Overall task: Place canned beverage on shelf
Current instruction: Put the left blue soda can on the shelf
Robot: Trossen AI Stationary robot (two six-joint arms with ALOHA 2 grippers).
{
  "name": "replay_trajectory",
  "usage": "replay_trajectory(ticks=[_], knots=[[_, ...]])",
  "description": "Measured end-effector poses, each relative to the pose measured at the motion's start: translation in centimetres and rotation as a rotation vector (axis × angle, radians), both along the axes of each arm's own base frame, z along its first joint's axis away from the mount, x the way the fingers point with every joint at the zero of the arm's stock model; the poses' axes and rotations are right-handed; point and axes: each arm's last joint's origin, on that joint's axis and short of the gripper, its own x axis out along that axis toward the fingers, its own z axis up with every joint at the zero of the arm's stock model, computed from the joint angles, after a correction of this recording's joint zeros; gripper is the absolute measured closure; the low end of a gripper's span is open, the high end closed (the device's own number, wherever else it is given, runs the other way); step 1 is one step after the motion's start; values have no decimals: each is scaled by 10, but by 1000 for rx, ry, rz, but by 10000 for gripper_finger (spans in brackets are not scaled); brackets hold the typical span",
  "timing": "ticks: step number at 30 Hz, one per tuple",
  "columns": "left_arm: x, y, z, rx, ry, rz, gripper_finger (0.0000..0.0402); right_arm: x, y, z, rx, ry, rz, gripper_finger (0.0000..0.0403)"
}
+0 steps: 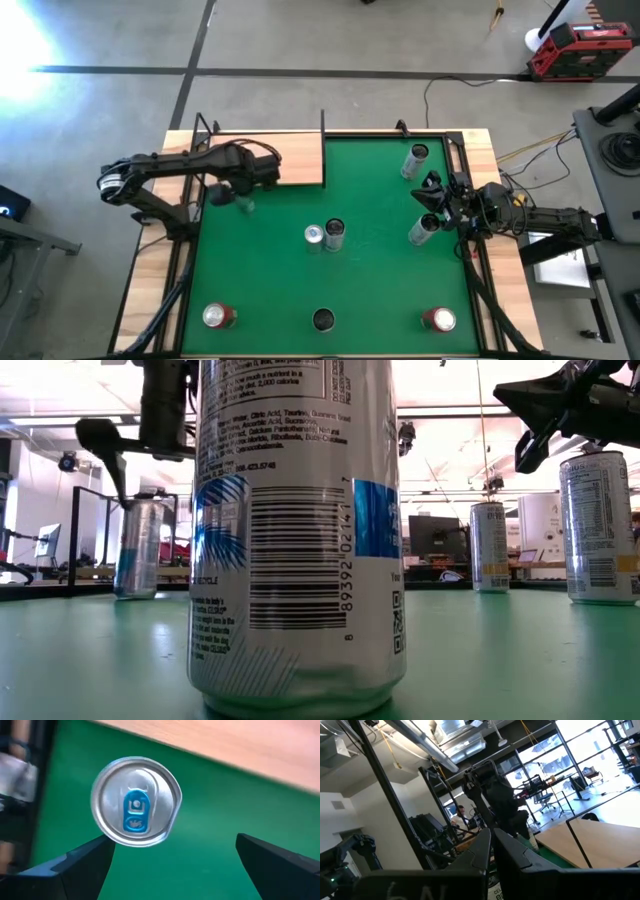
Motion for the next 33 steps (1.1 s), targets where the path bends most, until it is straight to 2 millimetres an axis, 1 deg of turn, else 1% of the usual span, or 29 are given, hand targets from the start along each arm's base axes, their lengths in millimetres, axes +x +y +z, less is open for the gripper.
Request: replay_trajectory(ticks=[6, 8, 10, 14, 22, 26, 30, 33], knots=[[-10, -5, 1, -94, 89, -11, 3, 0, 0, 0, 0, 0, 0, 390], [-11, -6, 2, -109, 111, -46, 3, 0, 0, 0, 0, 0, 0, 390], [-13, -7, 2, -114, 135, -135, 3, 0, 0, 0, 0, 0, 0, 390], [-13, -4, 2, -53, 179, -352, 3, 0, 0, 0, 0, 0, 0, 390], [-13, -1, 0, 23, 260, -583, 3, 0, 0, 0, 0, 0, 0, 390], [-14, 0, -7, 36, 290, -645, 3, 0, 0, 0, 0, 0, 1, 390], [-14, 1, -13, 43, 290, -661, 4, 0, 0, 0, 0, 0, 0, 390], [-12, 1, -16, 63, 286, -669, 12, 0, 0, 0, 0, 0, 0, 390]])
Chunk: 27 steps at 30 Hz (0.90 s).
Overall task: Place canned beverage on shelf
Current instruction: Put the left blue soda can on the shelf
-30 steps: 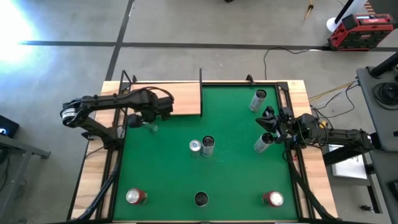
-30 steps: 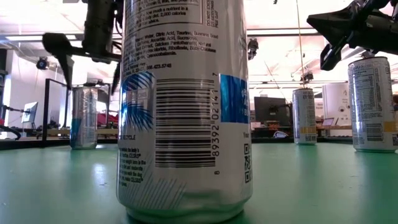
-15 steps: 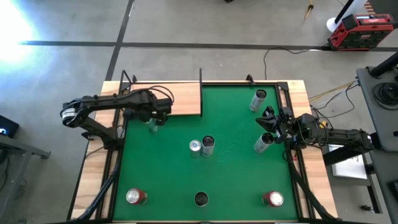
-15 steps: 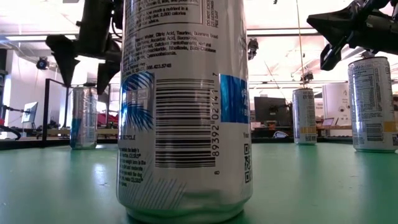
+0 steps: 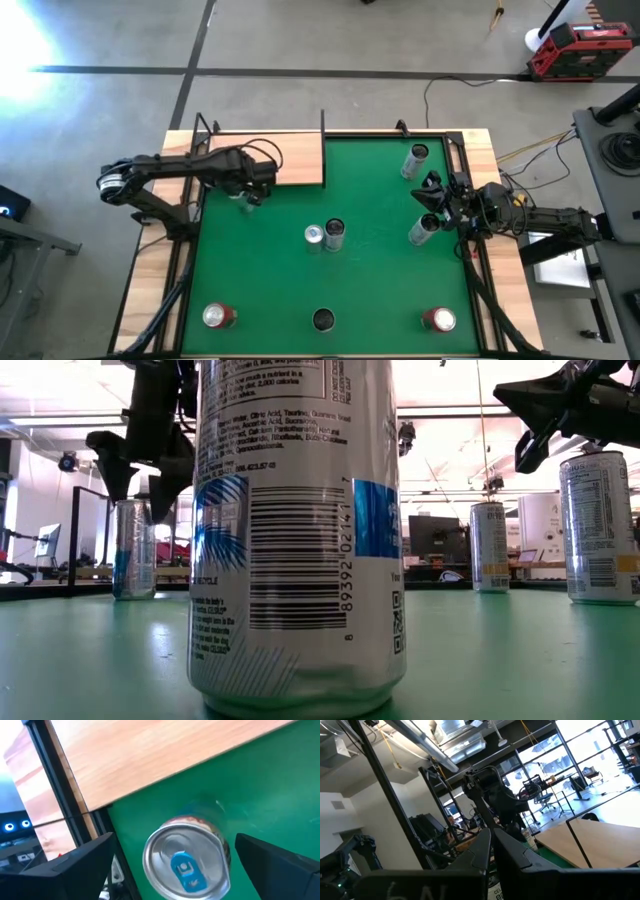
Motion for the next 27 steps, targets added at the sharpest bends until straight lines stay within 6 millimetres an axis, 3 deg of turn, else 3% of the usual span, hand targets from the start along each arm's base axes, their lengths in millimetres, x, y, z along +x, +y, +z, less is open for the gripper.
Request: replay_trajectory(ticks=[8, 17, 27], knots=[[3, 1, -12, 14, -42, 12, 70, 0, 0, 0, 0, 0, 0, 390], [3, 0, -12, 21, -90, 149, 180, 0, 0, 0, 0, 0, 0, 390], [-2, -3, -6, -2, -128, 525, 184, 0, 0, 0, 0, 0, 0, 390]])
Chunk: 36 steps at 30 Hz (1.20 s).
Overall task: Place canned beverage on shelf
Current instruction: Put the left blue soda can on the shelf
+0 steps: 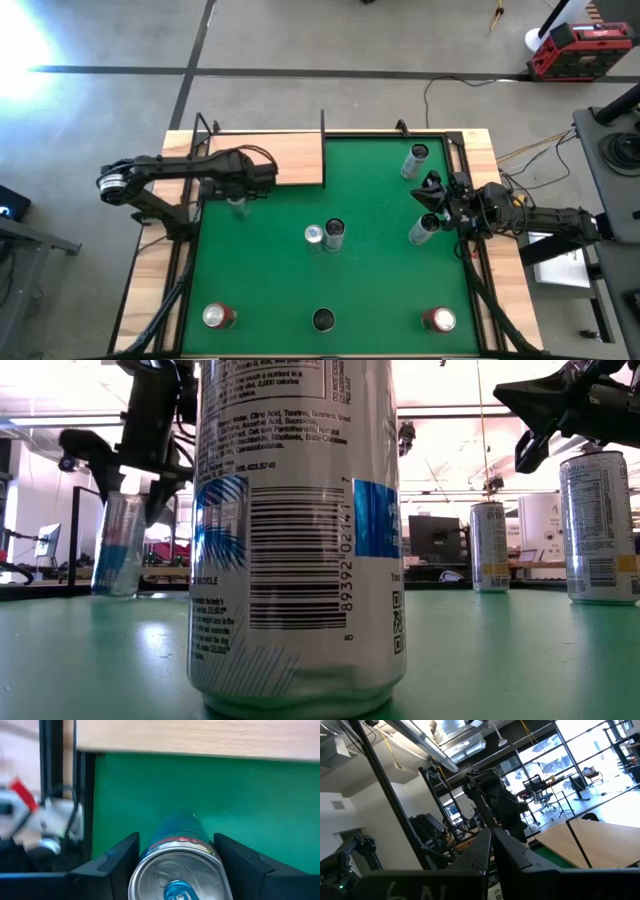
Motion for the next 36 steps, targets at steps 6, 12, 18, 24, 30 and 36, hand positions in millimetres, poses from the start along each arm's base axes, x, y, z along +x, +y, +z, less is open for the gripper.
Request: replay_trajectory(ticks=[6, 12, 18, 24, 30, 36], knots=[[2, 0, 15, 25, -103, 248, 181, 0, 0, 0, 0, 0, 0, 390], [5, -2, 19, -6, -160, 505, 181, 0, 0, 0, 0, 0, 0, 390], [4, -4, 18, -20, -175, 753, 180, 0, 0, 0, 0, 0, 0, 390], [1, -5, 18, 8, -155, 912, 180, 0, 0, 0, 0, 0, 0, 390], [-3, -7, 17, 18, -109, 1009, 179, 0, 0, 0, 0, 0, 0, 390], [-4, -7, 15, 25, -101, 1023, 176, 0, 0, 0, 0, 0, 0, 390]])
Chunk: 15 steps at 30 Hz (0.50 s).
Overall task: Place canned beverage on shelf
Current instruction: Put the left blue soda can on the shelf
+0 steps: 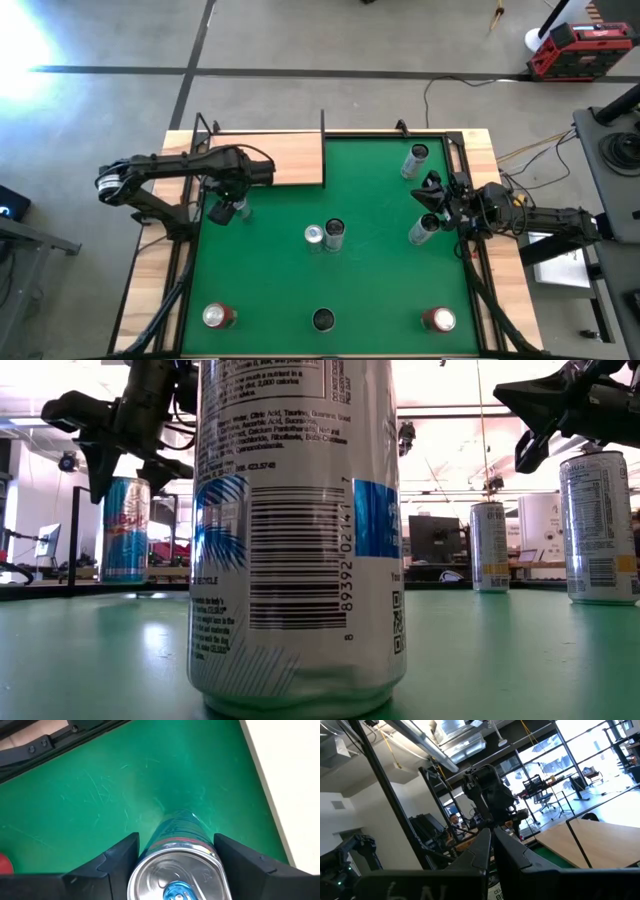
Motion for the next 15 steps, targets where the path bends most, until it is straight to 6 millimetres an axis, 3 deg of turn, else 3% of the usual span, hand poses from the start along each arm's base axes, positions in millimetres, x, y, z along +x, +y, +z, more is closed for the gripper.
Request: replay_trajectory(ticks=[15], knots=[[0, 0, 0, -12, 0, -38, 154, 0, 0, 0, 0, 0, 0, 390]])
